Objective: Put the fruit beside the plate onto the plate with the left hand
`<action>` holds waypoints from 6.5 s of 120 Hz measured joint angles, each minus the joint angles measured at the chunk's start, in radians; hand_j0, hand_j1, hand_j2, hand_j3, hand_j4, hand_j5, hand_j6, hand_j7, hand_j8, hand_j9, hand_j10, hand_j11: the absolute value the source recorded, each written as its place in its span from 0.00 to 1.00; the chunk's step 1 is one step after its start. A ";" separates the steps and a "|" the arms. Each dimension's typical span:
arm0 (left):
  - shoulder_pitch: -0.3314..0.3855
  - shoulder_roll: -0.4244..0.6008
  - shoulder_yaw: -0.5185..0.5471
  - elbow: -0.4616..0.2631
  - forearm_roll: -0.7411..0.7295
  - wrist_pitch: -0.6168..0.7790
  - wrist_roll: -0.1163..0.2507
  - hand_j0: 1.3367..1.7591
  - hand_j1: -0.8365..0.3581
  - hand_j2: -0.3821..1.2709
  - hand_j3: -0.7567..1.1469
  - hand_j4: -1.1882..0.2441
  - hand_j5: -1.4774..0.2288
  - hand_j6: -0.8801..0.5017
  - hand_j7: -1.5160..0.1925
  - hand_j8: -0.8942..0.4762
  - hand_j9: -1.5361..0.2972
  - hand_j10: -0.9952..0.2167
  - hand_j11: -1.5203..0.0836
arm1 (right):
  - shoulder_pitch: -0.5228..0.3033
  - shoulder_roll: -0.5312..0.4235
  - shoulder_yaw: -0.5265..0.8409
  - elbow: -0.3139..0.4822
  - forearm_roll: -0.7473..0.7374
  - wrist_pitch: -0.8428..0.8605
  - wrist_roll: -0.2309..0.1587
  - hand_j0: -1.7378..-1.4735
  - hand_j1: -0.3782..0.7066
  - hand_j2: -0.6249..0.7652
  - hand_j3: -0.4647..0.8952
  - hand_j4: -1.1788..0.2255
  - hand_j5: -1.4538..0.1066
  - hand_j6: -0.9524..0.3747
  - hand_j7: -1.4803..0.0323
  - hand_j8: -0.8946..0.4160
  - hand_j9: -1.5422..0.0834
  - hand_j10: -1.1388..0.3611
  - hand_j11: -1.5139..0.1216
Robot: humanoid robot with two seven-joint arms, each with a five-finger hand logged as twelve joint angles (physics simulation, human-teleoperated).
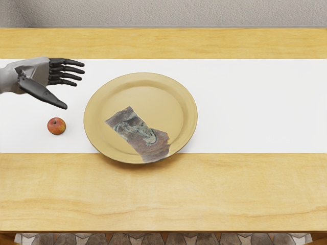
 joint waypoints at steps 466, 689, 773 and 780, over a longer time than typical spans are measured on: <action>-0.699 -0.501 1.434 -0.214 -0.219 1.222 0.439 0.77 0.61 0.28 0.39 0.56 0.57 0.36 0.60 0.37 0.57 0.51 0.64 | -0.009 0.000 -0.001 0.000 0.000 0.000 0.000 0.30 0.07 0.44 0.34 0.81 0.90 0.69 0.95 0.65 0.92 0.73 0.90; -0.960 -0.317 1.474 -0.422 -0.226 1.223 0.441 0.74 0.50 0.35 0.40 0.28 0.27 0.29 0.29 0.34 0.27 0.29 0.29 | -0.009 0.000 -0.001 0.000 0.000 0.000 0.000 0.30 0.07 0.44 0.34 0.81 0.90 0.69 0.95 0.65 0.92 0.73 0.90; -1.047 -0.307 1.122 -0.545 -0.226 1.206 0.435 0.75 0.50 0.37 0.40 0.30 0.24 0.30 0.28 0.34 0.27 0.29 0.30 | -0.009 0.000 0.000 0.000 0.000 0.000 0.000 0.30 0.07 0.44 0.34 0.81 0.90 0.69 0.95 0.65 0.92 0.73 0.90; -1.041 -0.325 1.082 -0.551 -0.225 1.177 0.434 0.75 0.48 0.39 0.40 0.30 0.24 0.30 0.28 0.36 0.27 0.29 0.30 | -0.009 0.000 0.000 0.000 0.000 0.000 0.000 0.30 0.07 0.44 0.34 0.81 0.90 0.69 0.95 0.65 0.92 0.73 0.90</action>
